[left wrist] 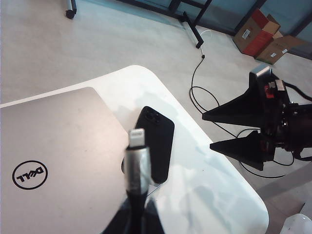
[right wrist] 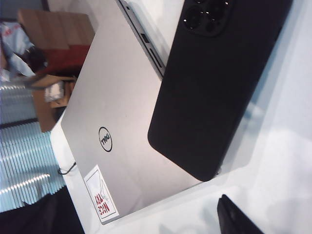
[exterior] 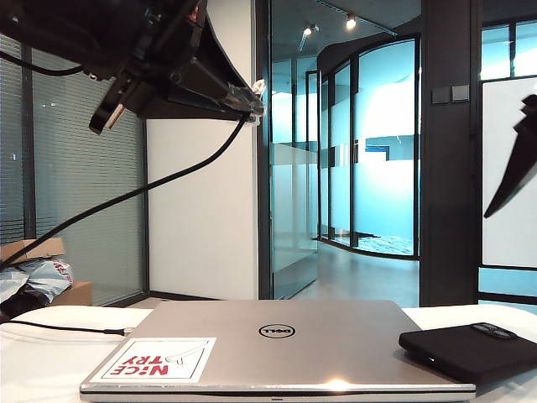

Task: Pick up the charging cable and the phone, plug the charging cable into the charging port on the phone, and finally place them back on the table.

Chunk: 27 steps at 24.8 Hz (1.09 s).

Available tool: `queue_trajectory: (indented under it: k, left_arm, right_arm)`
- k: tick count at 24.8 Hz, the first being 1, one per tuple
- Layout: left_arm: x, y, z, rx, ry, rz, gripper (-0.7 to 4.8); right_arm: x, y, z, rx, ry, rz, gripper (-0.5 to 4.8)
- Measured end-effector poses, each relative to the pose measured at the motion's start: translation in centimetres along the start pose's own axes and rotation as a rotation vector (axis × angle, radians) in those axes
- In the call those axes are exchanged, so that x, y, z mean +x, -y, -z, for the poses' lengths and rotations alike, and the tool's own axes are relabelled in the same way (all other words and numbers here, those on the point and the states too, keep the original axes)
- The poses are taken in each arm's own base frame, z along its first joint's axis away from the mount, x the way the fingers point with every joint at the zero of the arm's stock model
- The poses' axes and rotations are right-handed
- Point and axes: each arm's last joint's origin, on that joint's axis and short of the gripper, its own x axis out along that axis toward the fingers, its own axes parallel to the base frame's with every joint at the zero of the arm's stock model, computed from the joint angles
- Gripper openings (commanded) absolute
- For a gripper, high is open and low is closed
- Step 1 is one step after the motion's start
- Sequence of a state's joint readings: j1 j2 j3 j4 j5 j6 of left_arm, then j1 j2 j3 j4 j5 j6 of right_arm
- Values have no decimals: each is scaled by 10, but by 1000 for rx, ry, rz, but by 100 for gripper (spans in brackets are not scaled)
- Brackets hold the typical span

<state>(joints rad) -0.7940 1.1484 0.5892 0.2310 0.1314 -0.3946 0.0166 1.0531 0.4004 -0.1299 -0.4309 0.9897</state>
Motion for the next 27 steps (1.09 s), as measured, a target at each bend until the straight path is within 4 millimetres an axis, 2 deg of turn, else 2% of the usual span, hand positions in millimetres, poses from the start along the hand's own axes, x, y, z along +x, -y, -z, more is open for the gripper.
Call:
queue_trajectory:
  k: [9, 13, 19, 27]
  left_arm:
    - [0, 0, 0, 0, 1, 0, -8]
    - [0, 0, 0, 0, 0, 0, -8]
    - [0, 0, 0, 0, 1, 0, -8]
    - [0, 0, 0, 0, 0, 0, -8]
  right_arm:
    - [6, 35, 7, 133, 20, -24, 473]
    - [17, 47, 8, 201, 29, -43, 472]
    - [33, 52, 1, 213, 35, -54, 472]
    - [60, 69, -3, 269, 27, -43, 472]
